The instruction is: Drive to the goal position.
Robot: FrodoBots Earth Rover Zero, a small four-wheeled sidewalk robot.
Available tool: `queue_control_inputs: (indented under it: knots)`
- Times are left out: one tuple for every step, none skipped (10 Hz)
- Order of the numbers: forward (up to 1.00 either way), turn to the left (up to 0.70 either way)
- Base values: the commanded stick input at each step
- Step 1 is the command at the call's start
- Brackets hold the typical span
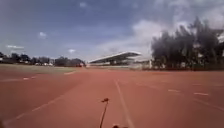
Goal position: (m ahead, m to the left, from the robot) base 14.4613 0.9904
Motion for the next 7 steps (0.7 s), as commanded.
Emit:
queue_control_inputs:
  knots:
    - [0.70, 0.00]
    - [0.70, 0.00]
    - [0.70, 0.00]
    - [0.70, 0.00]
    - [0.70, 0.00]
    - [0.70, 0.00]
    - [0.70, 0.00]
